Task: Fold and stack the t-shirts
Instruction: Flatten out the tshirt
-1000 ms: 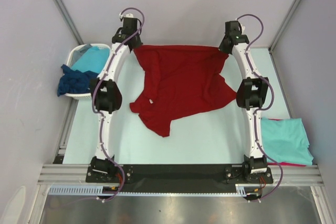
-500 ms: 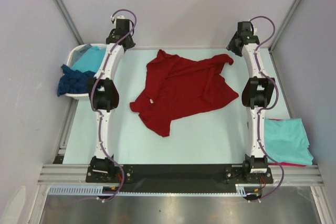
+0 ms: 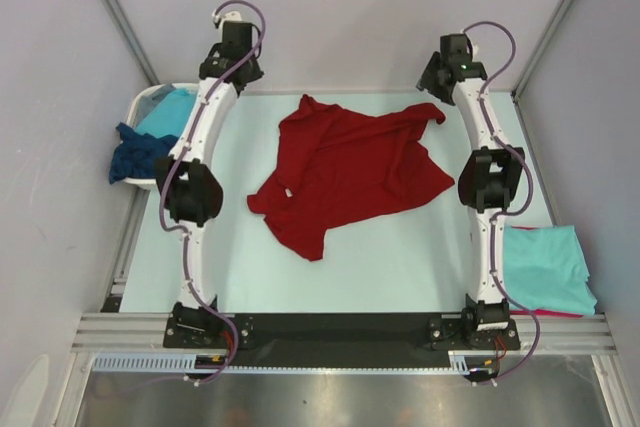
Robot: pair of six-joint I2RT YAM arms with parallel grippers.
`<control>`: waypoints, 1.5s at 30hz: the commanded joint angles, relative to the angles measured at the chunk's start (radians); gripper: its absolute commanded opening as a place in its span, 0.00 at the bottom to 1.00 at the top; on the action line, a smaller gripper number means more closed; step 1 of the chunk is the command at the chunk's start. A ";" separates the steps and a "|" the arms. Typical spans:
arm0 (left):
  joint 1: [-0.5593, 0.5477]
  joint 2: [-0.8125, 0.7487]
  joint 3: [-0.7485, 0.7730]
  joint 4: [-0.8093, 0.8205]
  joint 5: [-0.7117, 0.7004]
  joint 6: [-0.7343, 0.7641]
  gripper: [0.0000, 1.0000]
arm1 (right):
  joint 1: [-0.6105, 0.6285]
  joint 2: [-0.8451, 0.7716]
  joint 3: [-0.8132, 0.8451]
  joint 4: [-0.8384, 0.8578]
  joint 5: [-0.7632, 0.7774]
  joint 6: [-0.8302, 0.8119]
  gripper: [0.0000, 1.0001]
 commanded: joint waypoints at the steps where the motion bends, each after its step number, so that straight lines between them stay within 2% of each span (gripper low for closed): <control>1: -0.128 -0.259 -0.174 0.040 -0.030 -0.005 0.37 | 0.154 -0.241 -0.093 0.002 0.105 -0.043 0.70; 3: -0.157 -0.358 -0.280 0.061 -0.022 -0.035 0.36 | 0.176 -0.324 -0.260 0.010 0.153 -0.045 0.69; 4: -0.166 -0.389 -0.393 0.069 -0.028 -0.048 0.36 | 0.191 -0.364 -0.327 0.031 0.168 -0.046 0.69; 5: -0.189 -0.429 -0.452 0.073 -0.047 -0.057 0.35 | 0.200 -0.440 -0.481 0.045 0.196 -0.040 0.69; 8: -0.252 -0.558 -0.688 0.142 -0.076 -0.062 0.35 | 0.239 -0.581 -0.736 0.122 0.243 -0.039 0.69; 12: -0.327 -0.633 -0.897 0.176 -0.091 -0.068 0.34 | 0.246 -0.642 -0.915 0.129 0.246 -0.001 0.69; 16: -0.372 -0.688 -1.009 0.196 -0.107 -0.081 0.34 | 0.245 -0.709 -1.072 0.192 0.262 -0.007 0.67; 19: -0.378 -0.699 -1.054 0.202 -0.093 -0.081 0.33 | 0.222 -0.711 -1.130 0.211 0.251 0.013 0.67; 25: -0.386 -0.741 -1.115 0.213 -0.076 -0.095 0.33 | 0.207 -0.662 -1.116 0.177 0.283 0.041 0.66; 33: -0.409 -0.804 -1.218 0.244 -0.059 -0.117 0.34 | 0.156 -0.642 -1.201 0.194 0.268 0.098 0.66; 37: -0.424 -0.799 -1.226 0.250 -0.051 -0.123 0.34 | 0.102 -0.626 -1.254 0.221 0.236 0.121 0.66; 45: -0.447 -0.782 -1.221 0.248 -0.045 -0.124 0.33 | 0.098 -0.587 -1.256 0.249 0.234 0.112 0.65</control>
